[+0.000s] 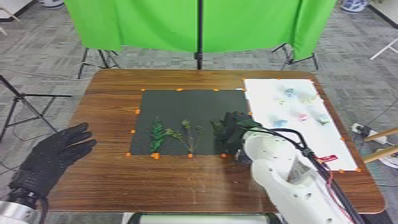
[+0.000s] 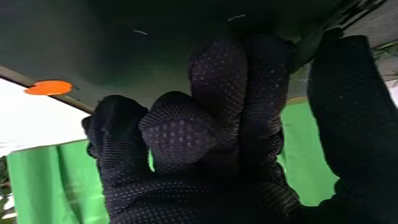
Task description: Arrange flowers
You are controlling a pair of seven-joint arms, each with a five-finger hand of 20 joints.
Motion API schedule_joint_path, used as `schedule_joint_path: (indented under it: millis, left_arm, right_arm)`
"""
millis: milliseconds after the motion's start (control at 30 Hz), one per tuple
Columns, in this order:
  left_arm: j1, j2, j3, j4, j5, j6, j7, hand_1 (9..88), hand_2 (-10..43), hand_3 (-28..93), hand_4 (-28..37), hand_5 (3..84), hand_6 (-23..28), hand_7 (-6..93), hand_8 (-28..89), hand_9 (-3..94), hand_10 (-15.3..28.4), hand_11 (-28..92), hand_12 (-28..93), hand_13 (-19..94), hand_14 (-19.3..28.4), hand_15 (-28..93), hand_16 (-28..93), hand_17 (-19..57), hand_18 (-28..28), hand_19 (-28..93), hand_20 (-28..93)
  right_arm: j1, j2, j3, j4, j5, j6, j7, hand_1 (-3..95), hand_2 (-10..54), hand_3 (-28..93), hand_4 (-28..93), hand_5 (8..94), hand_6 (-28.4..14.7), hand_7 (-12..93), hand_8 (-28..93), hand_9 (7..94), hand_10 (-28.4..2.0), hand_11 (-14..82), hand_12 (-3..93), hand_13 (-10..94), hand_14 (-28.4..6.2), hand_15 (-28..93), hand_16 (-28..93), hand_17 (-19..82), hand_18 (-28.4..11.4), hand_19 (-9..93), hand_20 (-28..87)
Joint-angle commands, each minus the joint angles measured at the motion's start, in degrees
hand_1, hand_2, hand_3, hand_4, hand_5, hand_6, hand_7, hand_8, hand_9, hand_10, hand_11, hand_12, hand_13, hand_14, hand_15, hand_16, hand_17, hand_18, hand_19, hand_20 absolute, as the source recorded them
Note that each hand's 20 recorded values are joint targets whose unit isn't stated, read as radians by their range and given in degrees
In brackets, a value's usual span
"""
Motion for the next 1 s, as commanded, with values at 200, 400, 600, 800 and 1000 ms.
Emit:
schedule_joint_path:
  millis: [200,400,600,800,1000]
  left_arm:
    - [0.3,0.1,0.08,0.55,0.17,-0.41,-0.74,28.8,4.8,69,-23.8,40.3,5.0,18.4,-10,34.9,12.4,25,16,27,15.8,40,-3,-6.3,22.3,52,2]
    - [0.6,-0.01,-0.01,0.33,0.19,-0.41,-0.41,28.9,4.9,69,-23.9,40.3,5.0,18.3,-10,34.9,12.3,25,16,27,15.9,40,-3,-6.3,22.3,52,2]
    - [0.8,0.17,-0.32,0.04,0.03,-0.06,-0.4,28.8,4.8,69,-23.9,40.4,4.9,18.5,-10,35.0,12.2,25,16,27,15.8,40,-3,-6.3,22.3,52,2]
    - [0.6,0.78,-2.23,-0.26,0.19,-0.3,-0.21,28.8,4.6,70,-23.9,40.4,4.6,19.3,-10,35.1,12.1,26,16,28,15.7,41,-3,-6.3,22.3,52,2]
    - [0.4,1.36,-3.59,-0.44,-0.09,0.23,0.64,28.8,4.5,70,-24.1,40.4,4.6,19.7,-11,35.2,12.0,26,16,28,15.7,41,-3,-6.2,22.3,52,1]
  right_arm:
    - [-0.2,0.7,1.0,-2.0,-0.6,-1.1,0.9,19.3,-9.5,72,-28,72.3,-1.8,78,-28,86.4,-8.1,47.5,31.8,82,-3.7,75,30,46,-21.4,93,55]
    - [-0.1,1.1,1.9,-2.9,-1.7,-0.8,0.4,16.4,-9.5,72,-28,72.3,-2.0,78,-27,86.6,-8.3,47.1,32.2,82,-3.7,75,30,46,-21.5,93,56]
    - [-1.1,5.7,8.0,-5.1,3.6,13.5,-4.1,7.0,-4.5,73,-28,66.6,-4.5,69,-26,83.2,-10.2,46.1,32.2,82,-4.6,74,31,46,-21.7,93,56]
    - [-2.8,11.3,14.4,-4.6,2.4,20.5,-10.5,12.4,-0.1,77,-27,65.5,-5.0,32,-21,71.2,-13.3,43.6,29.3,71,-9.1,74,27,35,-21.9,92,47]
    - [-3.6,14.7,16.3,-2.8,-4.4,15.3,-11.7,20.9,-6.5,84,-28,50.8,-5.3,21,-17,51.0,-12.6,37.7,23.3,53,-9.2,72,21,28,-19.4,86,45]
